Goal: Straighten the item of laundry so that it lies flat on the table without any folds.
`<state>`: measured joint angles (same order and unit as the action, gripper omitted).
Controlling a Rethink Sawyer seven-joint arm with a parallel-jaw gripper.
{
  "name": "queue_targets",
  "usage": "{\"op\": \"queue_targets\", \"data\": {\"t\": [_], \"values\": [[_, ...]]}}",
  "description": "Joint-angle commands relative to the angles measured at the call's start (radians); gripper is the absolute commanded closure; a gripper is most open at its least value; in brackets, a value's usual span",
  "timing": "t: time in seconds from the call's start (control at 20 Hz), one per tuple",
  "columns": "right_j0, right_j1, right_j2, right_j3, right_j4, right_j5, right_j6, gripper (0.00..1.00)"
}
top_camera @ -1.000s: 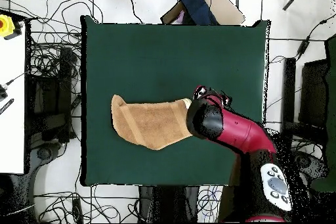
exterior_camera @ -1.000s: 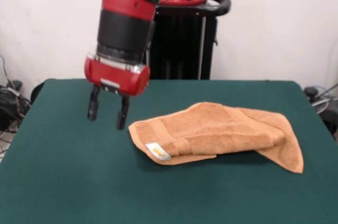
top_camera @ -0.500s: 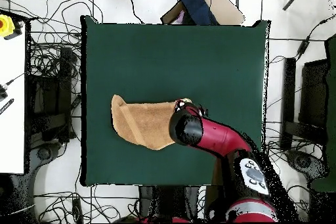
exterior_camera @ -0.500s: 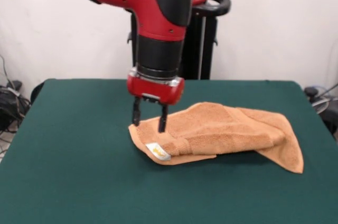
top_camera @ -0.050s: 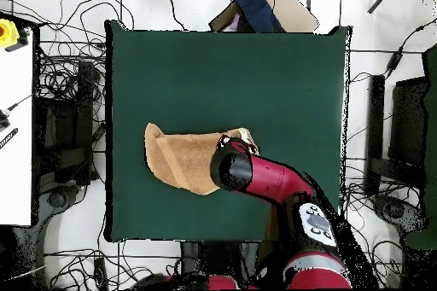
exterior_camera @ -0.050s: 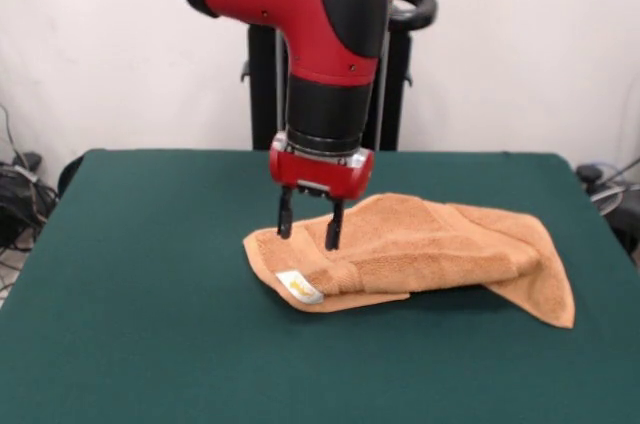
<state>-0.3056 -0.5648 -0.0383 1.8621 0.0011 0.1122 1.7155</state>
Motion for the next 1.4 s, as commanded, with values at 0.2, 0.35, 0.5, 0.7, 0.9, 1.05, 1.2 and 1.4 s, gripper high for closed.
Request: {"op": "queue_targets", "data": {"t": [0.2,0.35,0.5,0.7,0.9,1.05,1.2,1.4], "values": [[-0.09,0.242,0.121,-0.062,-0.01,0.024,0.094,0.0],[-0.107,0.265,0.135,-0.034,-0.022,0.022,0.093,0.0],[-0.094,0.274,0.128,-0.004,-0.021,0.024,0.11,0.0],[-0.086,0.27,0.131,0.014,-0.01,0.07,0.114,0.0],[-0.086,0.291,0.142,0.002,-0.012,0.007,0.13,0.0],[-0.107,0.286,0.157,0.017,-0.028,-0.058,0.142,1.0],[-0.052,0.208,0.064,0.033,-0.025,0.009,0.141,1.0],[-0.081,-0.024,-0.004,0.183,-0.07,0.09,0.109,1.0]]}}
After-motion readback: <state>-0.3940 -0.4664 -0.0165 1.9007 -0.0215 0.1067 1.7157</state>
